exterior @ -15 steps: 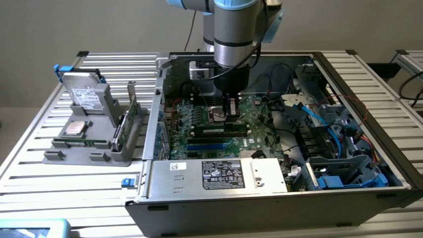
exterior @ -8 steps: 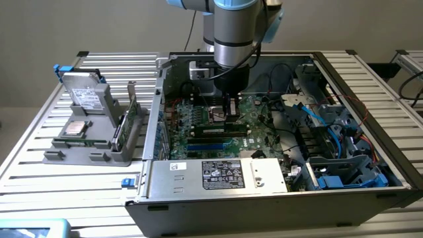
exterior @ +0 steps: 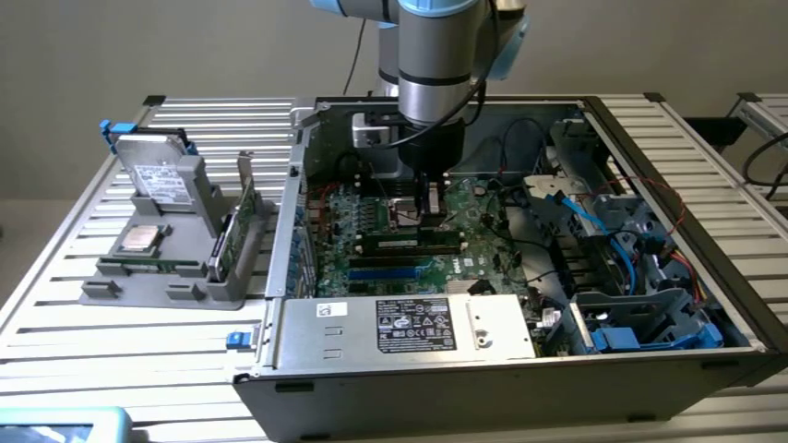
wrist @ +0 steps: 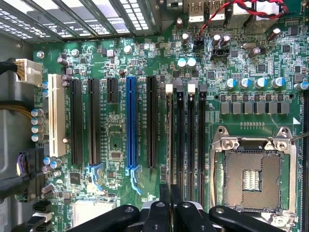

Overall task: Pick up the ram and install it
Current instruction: 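Insert the ram into the slot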

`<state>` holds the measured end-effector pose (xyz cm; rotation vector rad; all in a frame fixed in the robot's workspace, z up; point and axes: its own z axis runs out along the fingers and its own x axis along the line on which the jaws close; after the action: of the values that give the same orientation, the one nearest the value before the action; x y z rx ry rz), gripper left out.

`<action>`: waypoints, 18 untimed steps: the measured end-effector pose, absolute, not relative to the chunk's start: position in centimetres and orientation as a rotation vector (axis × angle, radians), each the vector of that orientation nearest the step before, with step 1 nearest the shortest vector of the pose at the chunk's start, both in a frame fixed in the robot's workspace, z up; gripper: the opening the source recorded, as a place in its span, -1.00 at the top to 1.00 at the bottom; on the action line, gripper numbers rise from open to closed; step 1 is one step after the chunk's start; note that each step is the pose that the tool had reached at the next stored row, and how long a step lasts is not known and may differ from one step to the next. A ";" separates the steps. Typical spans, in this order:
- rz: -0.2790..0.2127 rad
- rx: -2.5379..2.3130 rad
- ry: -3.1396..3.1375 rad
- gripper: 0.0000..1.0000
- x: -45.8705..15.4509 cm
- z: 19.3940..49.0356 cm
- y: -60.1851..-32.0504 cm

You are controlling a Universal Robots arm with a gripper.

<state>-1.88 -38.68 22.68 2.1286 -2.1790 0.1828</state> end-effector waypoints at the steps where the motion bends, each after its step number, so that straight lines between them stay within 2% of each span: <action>1: 0.184 2.128 -2.179 0.76 -1.9 22.7 -38.7; 18: 0.190 2.130 -2.181 0.76 -1.9 22.7 -38.7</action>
<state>-1.88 -38.68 22.68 2.1298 -2.1810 0.1904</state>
